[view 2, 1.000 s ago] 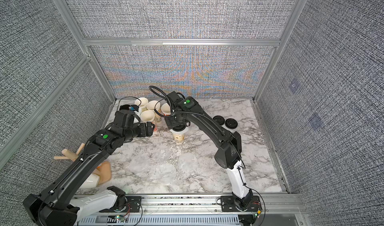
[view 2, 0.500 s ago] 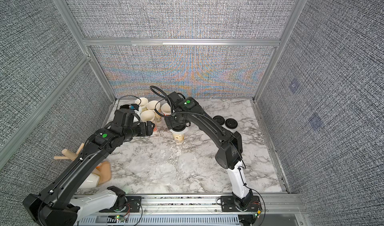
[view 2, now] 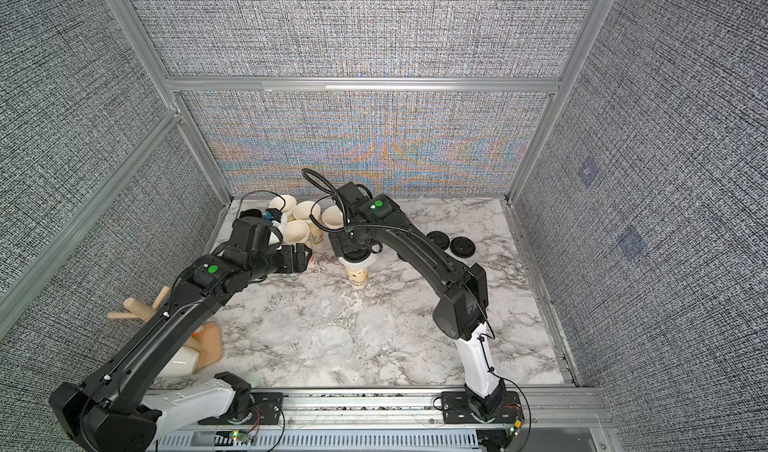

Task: Put the leak-proof paper on the milk tea cups
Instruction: Place the cup lid on the cup, then secure the cup lid on the cup.

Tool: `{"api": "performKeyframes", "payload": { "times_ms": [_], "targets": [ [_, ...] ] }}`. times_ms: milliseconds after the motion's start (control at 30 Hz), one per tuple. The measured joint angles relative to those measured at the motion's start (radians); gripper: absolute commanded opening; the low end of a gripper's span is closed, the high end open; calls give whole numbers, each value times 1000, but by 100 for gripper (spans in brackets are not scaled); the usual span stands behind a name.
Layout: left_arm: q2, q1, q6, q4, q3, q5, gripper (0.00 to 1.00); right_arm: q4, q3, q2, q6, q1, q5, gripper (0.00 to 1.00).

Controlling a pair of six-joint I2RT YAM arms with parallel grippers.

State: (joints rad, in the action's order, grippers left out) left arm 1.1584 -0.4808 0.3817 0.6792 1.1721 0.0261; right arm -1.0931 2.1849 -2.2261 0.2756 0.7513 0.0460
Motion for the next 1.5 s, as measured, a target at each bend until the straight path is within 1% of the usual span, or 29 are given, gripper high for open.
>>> {"api": "performKeyframes", "payload": {
  "times_ms": [367, 667, 867, 967, 1133, 1233, 1333, 1500],
  "targets": [
    [13, 0, -5, 1, 0, -5, 89, 6, -19, 9, 10, 0, -15, 98],
    [38, 0, -19, 2, 18, -50, 89, 22, -19, 43, 25, -13, -11, 98],
    [83, 0, -42, 3, 60, -87, 89, 44, -74, 115, 42, -39, 7, 98],
    [143, 0, -60, 4, 109, -131, 89, 89, -175, 217, 65, -77, 19, 98],
    [280, -3, -91, 15, 219, -230, 89, 213, -455, 443, 116, -183, 23, 97],
    [375, -12, -105, 34, 290, -272, 89, 282, -615, 546, 140, -241, -3, 97],
    [451, -24, -119, 47, 348, -292, 89, 324, -715, 603, 148, -264, -29, 97],
    [519, -41, -138, 50, 397, -299, 89, 377, -806, 642, 155, -280, -54, 97]
  ]
}}
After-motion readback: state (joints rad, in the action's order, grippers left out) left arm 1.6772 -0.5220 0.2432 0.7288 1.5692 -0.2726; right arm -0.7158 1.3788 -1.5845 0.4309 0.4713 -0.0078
